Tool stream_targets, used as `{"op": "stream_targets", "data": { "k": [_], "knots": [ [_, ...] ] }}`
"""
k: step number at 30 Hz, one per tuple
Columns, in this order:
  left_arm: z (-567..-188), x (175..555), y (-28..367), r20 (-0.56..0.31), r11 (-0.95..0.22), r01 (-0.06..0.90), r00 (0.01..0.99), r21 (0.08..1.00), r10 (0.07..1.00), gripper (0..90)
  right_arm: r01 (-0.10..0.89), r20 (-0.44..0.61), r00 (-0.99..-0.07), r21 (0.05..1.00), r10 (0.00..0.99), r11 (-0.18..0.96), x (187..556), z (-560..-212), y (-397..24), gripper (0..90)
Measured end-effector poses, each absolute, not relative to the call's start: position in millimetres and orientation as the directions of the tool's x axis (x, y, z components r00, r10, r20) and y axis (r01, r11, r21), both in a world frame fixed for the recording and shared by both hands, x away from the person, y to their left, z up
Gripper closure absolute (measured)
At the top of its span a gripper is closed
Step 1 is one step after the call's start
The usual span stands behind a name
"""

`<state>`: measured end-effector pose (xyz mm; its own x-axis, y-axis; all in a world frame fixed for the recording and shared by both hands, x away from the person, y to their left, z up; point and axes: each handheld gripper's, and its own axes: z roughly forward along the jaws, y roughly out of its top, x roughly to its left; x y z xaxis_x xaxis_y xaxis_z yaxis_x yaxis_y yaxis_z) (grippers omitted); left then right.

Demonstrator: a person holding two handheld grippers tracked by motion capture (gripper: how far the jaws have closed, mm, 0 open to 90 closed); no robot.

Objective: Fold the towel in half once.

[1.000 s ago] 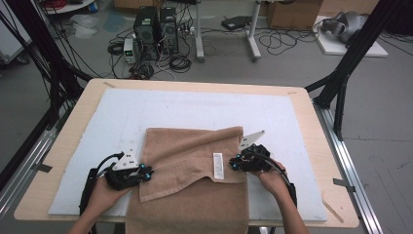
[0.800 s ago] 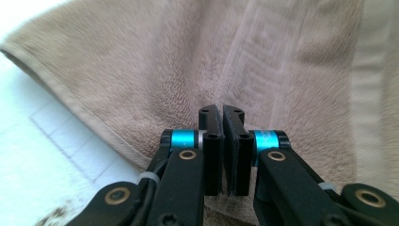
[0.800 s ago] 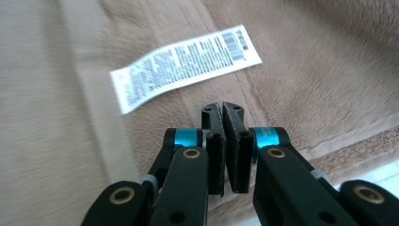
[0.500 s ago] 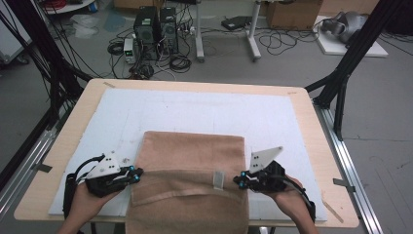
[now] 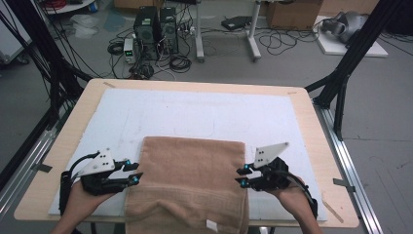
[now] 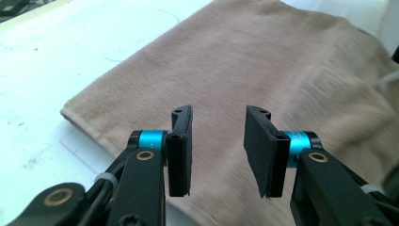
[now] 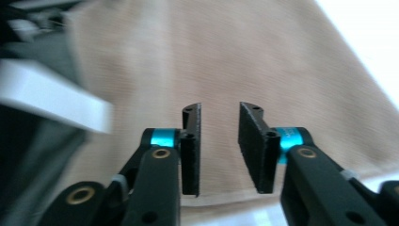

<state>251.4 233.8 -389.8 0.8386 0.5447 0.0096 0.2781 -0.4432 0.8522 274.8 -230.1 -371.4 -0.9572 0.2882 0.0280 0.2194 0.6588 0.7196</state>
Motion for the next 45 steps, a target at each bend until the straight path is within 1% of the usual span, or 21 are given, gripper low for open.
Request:
{"op": "stream_targets", "data": {
  "k": [4,8,9,12,14,17,19,20,22,23,24,26,27,28,29,30,32,36,39,43,45],
  "knots": [
    [-401,281,225,0.000,-0.433,0.322,0.802,0.842,0.597,60.5,0.262,0.009,-0.932,0.708,0.364,0.655,305,-382,-230,60.4],
    [-407,310,218,0.034,-0.436,0.340,0.756,0.833,0.654,54.7,0.324,0.012,-0.894,0.706,0.448,0.629,335,-395,-229,50.9],
    [-409,318,217,0.043,-0.445,0.352,0.744,0.824,0.667,54.5,0.333,-0.001,-0.884,0.701,0.468,0.631,341,-397,-228,49.5],
    [-415,341,219,0.006,-0.402,0.405,0.698,0.821,0.717,52.5,0.365,-0.010,-0.859,0.690,0.512,0.625,357,-405,-229,45.5],
    [-418,354,219,0.008,-0.396,0.433,0.666,0.810,0.745,52.0,0.395,-0.007,-0.840,0.679,0.543,0.619,366,-411,-229,42.2],
    [-427,368,219,-0.004,-0.392,0.466,0.649,0.793,0.761,49.8,0.432,0.014,-0.820,0.672,0.572,0.602,377,-420,-231,38.2],
    [-433,375,219,-0.005,-0.406,0.504,0.631,0.762,0.775,45.9,0.463,0.036,-0.805,0.663,0.592,0.589,382,-426,-233,35.2],
    [-435,378,219,-0.012,-0.404,0.515,0.628,0.756,0.778,42.5,0.473,0.039,-0.800,0.657,0.599,0.588,385,-429,-234,34.8],
    [-439,380,217,-0.014,-0.413,0.516,0.638,0.750,0.770,41.0,0.493,0.065,-0.796,0.648,0.602,0.581,389,-435,-235,34.8],
    [-441,380,215,-0.017,-0.423,0.515,0.649,0.745,0.761,41.7,0.501,0.078,-0.793,0.647,0.604,0.575,390,-436,-235,35.3],
    [-442,380,214,-0.022,-0.434,0.510,0.666,0.743,0.746,45.1,0.503,0.086,-0.794,0.649,0.601,0.571,391,-437,-235,37.1],
    [-442,380,213,-0.025,-0.438,0.500,0.679,0.747,0.733,53.3,0.491,0.094,-0.807,0.654,0.582,0.576,391,-437,-234,45.2],
    [-441,380,212,-0.035,-0.442,0.498,0.692,0.746,0.721,64.0,0.490,0.104,-0.813,0.655,0.573,0.576,392,-437,-234,55.2],
    [-440,380,211,-0.020,-0.455,0.492,0.696,0.742,0.718,72.8,0.488,0.138,-0.827,0.656,0.545,0.575,392,-437,-235,72.3],
    [-438,381,209,-0.008,-0.470,0.488,0.700,0.736,0.714,77.3,0.484,0.175,-0.844,0.655,0.507,0.580,393,-437,-235,77.1],
    [-436,382,207,0.002,-0.483,0.490,0.700,0.726,0.714,80.1,0.472,0.162,-0.851,0.652,0.500,0.593,394,-435,-233,80.3],
    [-432,385,206,0.035,-0.480,0.473,0.685,0.739,0.728,82.2,0.446,0.121,-0.860,0.652,0.496,0.614,396,-430,-231,81.6],
    [-409,404,209,0.042,-0.420,0.455,0.637,0.785,0.770,83.1,0.424,0.056,-0.842,0.683,0.536,0.595,409,-405,-230,81.7],
    [-375,419,207,0.083,-0.392,0.403,0.601,0.827,0.795,83.2,0.399,0.001,-0.823,0.712,0.568,0.578,425,-374,-229,81.7],
    [-322,438,206,0.127,-0.367,0.326,0.571,0.871,0.811,83.1,0.377,-0.049,-0.794,0.743,0.606,0.553,447,-330,-229,81.6],
    [-302,447,204,0.157,-0.366,0.287,0.556,0.885,0.816,81.9,0.359,-0.072,-0.786,0.755,0.614,0.548,456,-310,-229,80.8]
  ]
}}
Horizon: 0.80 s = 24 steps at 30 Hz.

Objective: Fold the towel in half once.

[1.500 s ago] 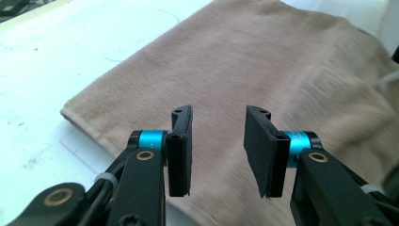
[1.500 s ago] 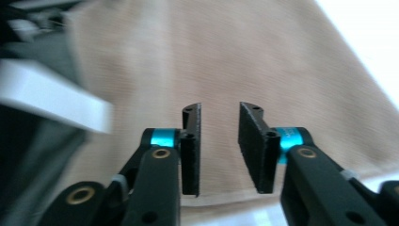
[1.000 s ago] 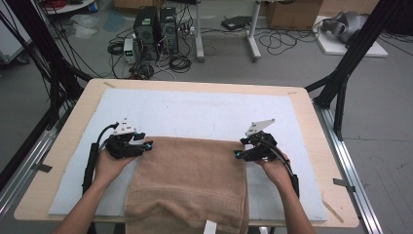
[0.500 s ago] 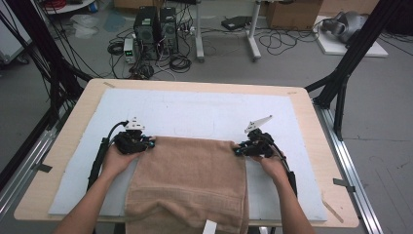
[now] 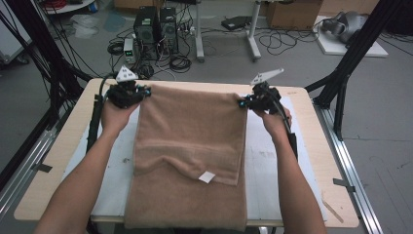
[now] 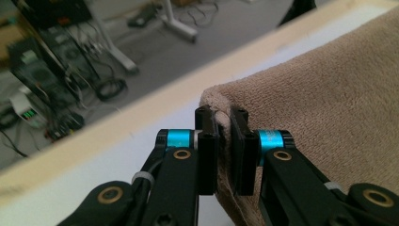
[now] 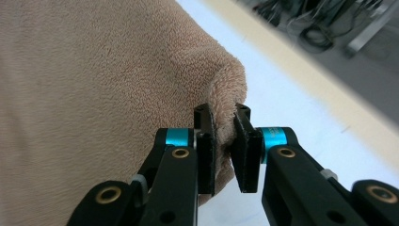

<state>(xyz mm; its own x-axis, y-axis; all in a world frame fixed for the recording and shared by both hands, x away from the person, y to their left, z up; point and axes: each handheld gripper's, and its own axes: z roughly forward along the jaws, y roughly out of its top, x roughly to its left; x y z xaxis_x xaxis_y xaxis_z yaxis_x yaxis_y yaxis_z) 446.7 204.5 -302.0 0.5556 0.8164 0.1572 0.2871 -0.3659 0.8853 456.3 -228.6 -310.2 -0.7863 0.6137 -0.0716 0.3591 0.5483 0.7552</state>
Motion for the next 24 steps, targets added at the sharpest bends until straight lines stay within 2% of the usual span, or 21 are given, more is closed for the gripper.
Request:
{"op": "stream_targets", "data": {
  "k": [1,2,3,4,6,11,16,24],
  "knots": [
    [-296,450,203,0.172,-0.366,0.282,0.535,0.887,0.827,78.4,0.355,-0.094,-0.771,0.757,0.629,0.548,460,-302,-228,76.7],
    [-292,452,202,0.175,-0.360,0.288,0.512,0.887,0.841,69.5,0.360,-0.113,-0.750,0.757,0.652,0.546,463,-296,-228,68.2],
    [-292,453,203,0.155,-0.342,0.296,0.510,0.892,0.846,58.1,0.360,-0.118,-0.731,0.769,0.672,0.528,465,-293,-229,55.8],
    [-295,453,204,0.146,-0.343,0.311,0.516,0.886,0.844,53.3,0.383,-0.104,-0.713,0.771,0.693,0.509,467,-293,-232,51.0],
    [-305,449,208,0.146,-0.365,0.335,0.530,0.868,0.835,52.1,0.420,-0.050,-0.726,0.758,0.686,0.499,468,-299,-235,48.9],
    [-345,425,221,0.109,-0.362,0.366,0.559,0.857,0.822,51.4,0.422,-0.046,-0.771,0.709,0.635,0.565,448,-329,-229,44.2],
    [-379,397,224,0.057,-0.373,0.396,0.618,0.839,0.784,50.4,0.433,0.008,-0.799,0.701,0.602,0.566,422,-358,-224,41.2],
    [-402,359,220,0.001,-0.388,0.398,0.697,0.831,0.717,50.1,0.417,0.029,-0.821,0.714,0.571,0.563,378,-387,-219,41.1]
  ]
}}
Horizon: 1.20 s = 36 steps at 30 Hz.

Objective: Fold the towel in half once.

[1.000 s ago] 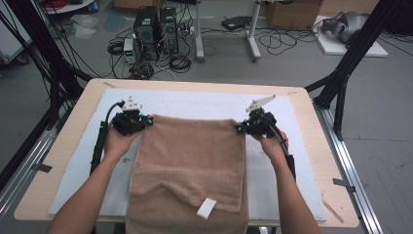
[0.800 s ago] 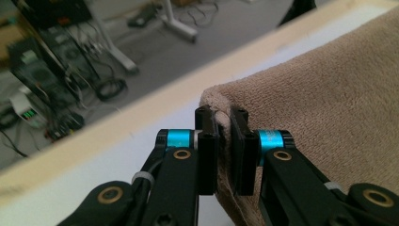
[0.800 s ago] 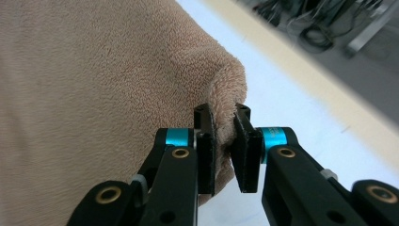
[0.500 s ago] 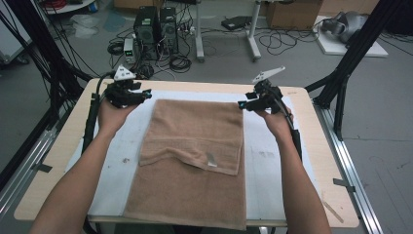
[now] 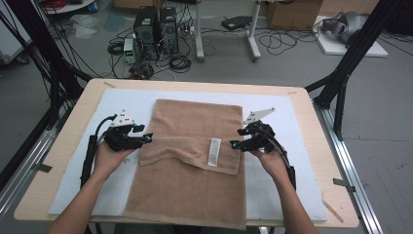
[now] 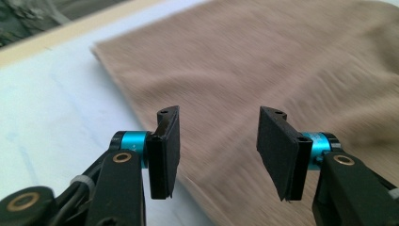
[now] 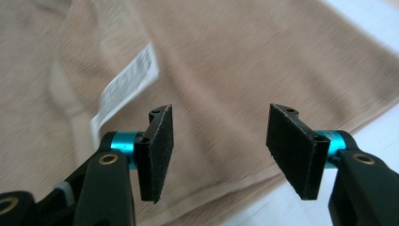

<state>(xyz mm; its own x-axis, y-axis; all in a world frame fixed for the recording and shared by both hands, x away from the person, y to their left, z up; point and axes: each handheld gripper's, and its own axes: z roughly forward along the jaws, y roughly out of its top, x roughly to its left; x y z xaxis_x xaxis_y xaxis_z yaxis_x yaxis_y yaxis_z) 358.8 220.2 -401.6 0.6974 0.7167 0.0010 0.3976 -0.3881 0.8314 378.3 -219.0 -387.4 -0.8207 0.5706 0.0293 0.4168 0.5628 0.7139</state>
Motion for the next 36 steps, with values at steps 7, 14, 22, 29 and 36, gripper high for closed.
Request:
{"op": "stream_targets", "data": {
  "k": [7,14,22,29,36],
  "knots": [
    [-416,340,225,-0.006,-0.407,0.390,0.728,0.826,0.686,54.7,0.402,0.047,-0.827,0.745,0.560,0.532,350,-404,-226,42.6],
    [-429,332,227,-0.015,-0.420,0.404,0.735,0.813,0.678,58.9,0.403,0.054,-0.842,0.726,0.537,0.557,338,-421,-223,44.7],
    [-441,333,218,0.002,-0.494,0.419,0.761,0.762,0.649,72.1,0.394,0.057,-0.863,0.699,0.502,0.597,335,-433,-211,54.7],
    [-443,333,219,-0.006,-0.482,0.419,0.759,0.770,0.651,83.0,0.369,0.027,-0.873,0.688,0.486,0.625,335,-437,-208,80.4],
    [-433,329,225,-0.023,-0.443,0.413,0.752,0.796,0.659,87.0,0.374,0.060,-0.883,0.689,0.465,0.621,338,-432,-213,86.3]
  ]
}}
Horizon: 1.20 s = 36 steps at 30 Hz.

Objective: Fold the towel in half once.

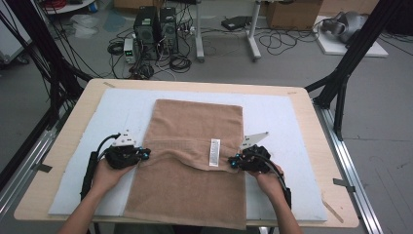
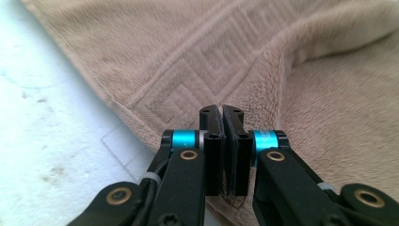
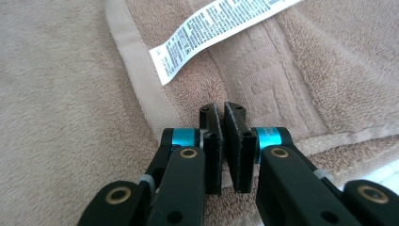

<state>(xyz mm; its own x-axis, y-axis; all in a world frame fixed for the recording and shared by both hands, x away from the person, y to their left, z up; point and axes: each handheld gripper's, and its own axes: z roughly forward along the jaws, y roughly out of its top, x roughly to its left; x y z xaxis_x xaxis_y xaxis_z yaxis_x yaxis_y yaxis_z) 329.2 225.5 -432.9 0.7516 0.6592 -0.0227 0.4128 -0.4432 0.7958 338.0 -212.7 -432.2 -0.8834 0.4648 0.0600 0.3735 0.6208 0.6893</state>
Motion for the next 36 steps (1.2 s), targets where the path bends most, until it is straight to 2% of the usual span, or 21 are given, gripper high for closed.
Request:
{"op": "stream_targets", "data": {
  "k": [6,11,19,22,24,25,28,36],
  "knots": [
    [-410,320,232,-0.016,-0.428,0.379,0.763,0.820,0.646,87.1,0.332,0.043,-0.900,0.713,0.434,0.617,329,-407,-219,86.3],
    [-387,303,233,0.012,-0.444,0.336,0.787,0.831,0.617,87.1,0.270,0.018,-0.923,0.742,0.384,0.614,305,-378,-226,86.1],
    [-364,244,239,0.029,-0.454,0.280,0.826,0.846,0.563,87.2,0.169,-0.020,-0.963,0.734,0.269,0.657,248,-350,-229,86.1],
    [-364,220,240,0.024,-0.473,0.253,0.863,0.844,0.505,84.4,0.131,-0.013,-0.978,0.735,0.207,0.665,227,-344,-229,82.5],
    [-370,212,239,0.039,-0.499,0.256,0.861,0.828,0.506,66.7,0.146,0.009,-0.978,0.744,0.209,0.652,224,-345,-231,69.8],
    [-374,212,239,0.044,-0.510,0.262,0.858,0.820,0.512,64.9,0.162,0.021,-0.975,0.750,0.221,0.642,226,-347,-233,66.4],
    [-384,220,239,0.050,-0.523,0.283,0.844,0.804,0.534,63.9,0.201,0.039,-0.965,0.745,0.260,0.636,238,-358,-235,62.5],
    [-406,228,228,0.058,-0.541,0.266,0.860,0.798,0.508,61.9,0.215,0.043,-0.964,0.710,0.264,0.670,252,-391,-223,57.8]
  ]
}}
